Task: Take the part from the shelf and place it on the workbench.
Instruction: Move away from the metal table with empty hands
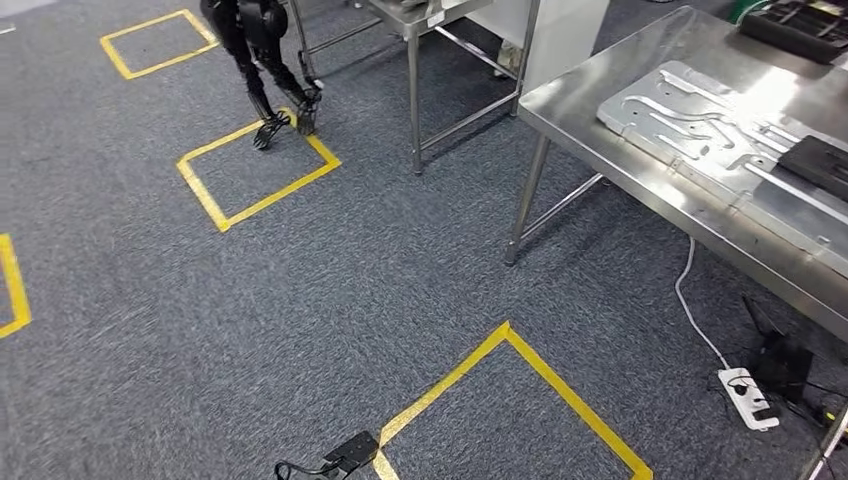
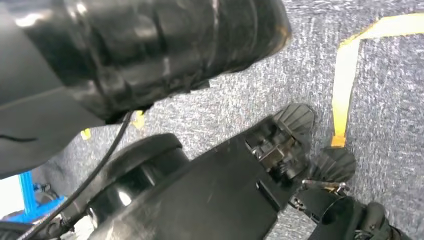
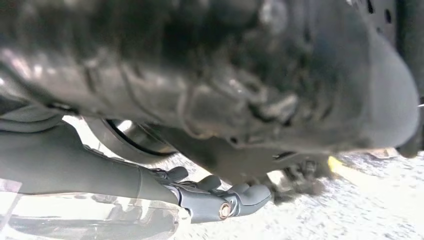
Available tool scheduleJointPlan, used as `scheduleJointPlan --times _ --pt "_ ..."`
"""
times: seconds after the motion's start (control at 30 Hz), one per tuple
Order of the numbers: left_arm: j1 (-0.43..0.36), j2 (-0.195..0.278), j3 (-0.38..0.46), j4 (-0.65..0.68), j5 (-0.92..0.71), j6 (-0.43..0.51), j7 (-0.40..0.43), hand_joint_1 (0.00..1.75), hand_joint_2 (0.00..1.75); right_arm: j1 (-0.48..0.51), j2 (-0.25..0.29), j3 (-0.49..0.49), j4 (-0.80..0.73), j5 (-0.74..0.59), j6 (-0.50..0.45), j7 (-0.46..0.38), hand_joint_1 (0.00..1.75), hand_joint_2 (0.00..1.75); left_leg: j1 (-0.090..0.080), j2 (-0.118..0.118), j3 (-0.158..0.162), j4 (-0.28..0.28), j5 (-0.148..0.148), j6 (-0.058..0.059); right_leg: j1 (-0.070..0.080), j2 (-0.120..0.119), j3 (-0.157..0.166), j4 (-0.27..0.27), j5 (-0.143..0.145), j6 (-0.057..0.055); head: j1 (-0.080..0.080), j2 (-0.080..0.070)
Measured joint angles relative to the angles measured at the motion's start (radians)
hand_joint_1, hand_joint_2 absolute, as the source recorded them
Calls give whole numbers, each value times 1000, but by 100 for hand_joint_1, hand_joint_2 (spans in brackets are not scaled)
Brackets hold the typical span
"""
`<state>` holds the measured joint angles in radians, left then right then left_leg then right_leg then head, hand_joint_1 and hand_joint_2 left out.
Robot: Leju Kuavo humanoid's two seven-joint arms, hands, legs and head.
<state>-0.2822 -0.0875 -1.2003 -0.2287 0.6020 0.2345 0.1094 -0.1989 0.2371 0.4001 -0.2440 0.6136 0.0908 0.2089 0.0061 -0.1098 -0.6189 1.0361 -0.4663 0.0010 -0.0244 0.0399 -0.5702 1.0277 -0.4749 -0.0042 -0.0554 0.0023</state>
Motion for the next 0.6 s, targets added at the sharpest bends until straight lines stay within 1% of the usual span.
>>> scheduleJointPlan --times 0.03,0.07,0.1,0.13,0.17,0.2,0.23,0.27,0.3,0.33,0.37,0.4,0.43,0.47,0.5,0.53,0.57,0.6 --pt "0 0 0 0 0 0 0 0 0 -1 1 1 0 0 0 0 0 0 -1 28 -19 38 -21 -5 -1 -14 4 -5 1 -5 -3 0" --pt "-1 0 0 0 0 0 0 0 0 -1 1 2 -1 0 0 0 0 0 -1 62 -47 97 -49 -9 0 -28 6 -7 0 -9 -8 0" --pt "-3 0 0 0 0 0 0 0 0 0 1 2 -1 0 0 0 0 0 0 84 -82 165 -79 -14 2 -43 7 -7 -1 -12 -11 0" --pt "-3 0 0 0 0 0 1 0 0 1 1 3 -1 -1 0 0 0 0 2 94 -113 223 -98 -17 4 -58 8 -7 -3 -14 -10 0" --pt "-2 0 0 0 0 0 1 0 0 1 0 3 -1 -2 0 0 0 0 4 99 -129 253 -102 -19 5 -72 9 -7 -5 -15 -11 0" --pt "-1 0 0 0 0 0 1 0 0 2 0 4 -1 -4 1 0 0 0 5 102 -125 245 -85 -19 5 -85 11 -7 -7 -15 -11 0" --pt "0 1 0 0 -1 0 1 0 0 2 -1 5 -1 -6 1 0 0 0 5 108 -102 200 -55 -18 6 -97 14 -7 -10 -14 -11 0" --pt "0 1 -1 0 -2 -1 1 0 0 2 -1 6 -1 -8 1 0 0 0 4 124 -65 130 -20 -14 6 -108 19 -7 -13 -12 -11 0" --pt "-2 1 -1 0 -2 -1 1 0 0 1 -1 7 -2 -10 1 0 0 0 -1 149 -28 61 4 -9 9 -118 23 -6 -17 -8 -11 0" --pt "-4 1 -1 0 -3 -1 1 0 0 0 -1 8 -2 -12 1 0 0 0 -6 168 -3 12 17 -3 12 -127 26 -6 -20 -3 -10 0" --pt "-6 1 -1 0 -3 -1 1 0 0 0 -1 9 -3 -14 1 0 0 0 -11 181 11 -16 19 3 15 -136 29 -6 -23 2 -9 0" --pt "-8 1 -1 0 -3 -2 1 0 0 -1 -1 10 -3 -16 1 0 0 0 -16 180 13 -23 14 8 17 -146 31 -7 -26 6 -8 0" --pt "-8 1 -1 0 -4 -4 2 0 0 -2 -1 12 -3 -19 1 0 0 0 -14 167 13 -25 15 13 18 -157 35 -9 -28 11 -6 0" --pt "-7 1 -1 0 -6 -7 3 0 0 -2 -1 13 -3 -23 0 0 0 0 -12 155 15 -28 17 18 16 -158 37 -7 -33 17 -6 0" --pt "-6 1 -1 0 -9 -13 5 0 0 -3 -2 14 -4 -30 -2 0 0 0 -9 143 17 -32 18 23 15 -144 35 6 -45 22 -4 0" --pt "-7 1 -2 0 -15 -20 9 0 0 -4 -3 15 -4 -40 -5 0 0 0 -5 131 20 -36 21 29 13 -121 21 37 -65 25 -2 0" --pt "-9 0 -4 0 -24 -29 13 0 0 -3 -4 15 -4 -53 -11 0 0 0 -3 121 22 -38 22 33 11 -91 -4 90 -93 27 2 0" --pt "-13 -1 -7 0 -33 -36 18 0 0 -2 -5 15 -4 -68 -17 0 0 0 -3 109 22 -38 21 37 11 -67 -39 158 -123 28 4 0"
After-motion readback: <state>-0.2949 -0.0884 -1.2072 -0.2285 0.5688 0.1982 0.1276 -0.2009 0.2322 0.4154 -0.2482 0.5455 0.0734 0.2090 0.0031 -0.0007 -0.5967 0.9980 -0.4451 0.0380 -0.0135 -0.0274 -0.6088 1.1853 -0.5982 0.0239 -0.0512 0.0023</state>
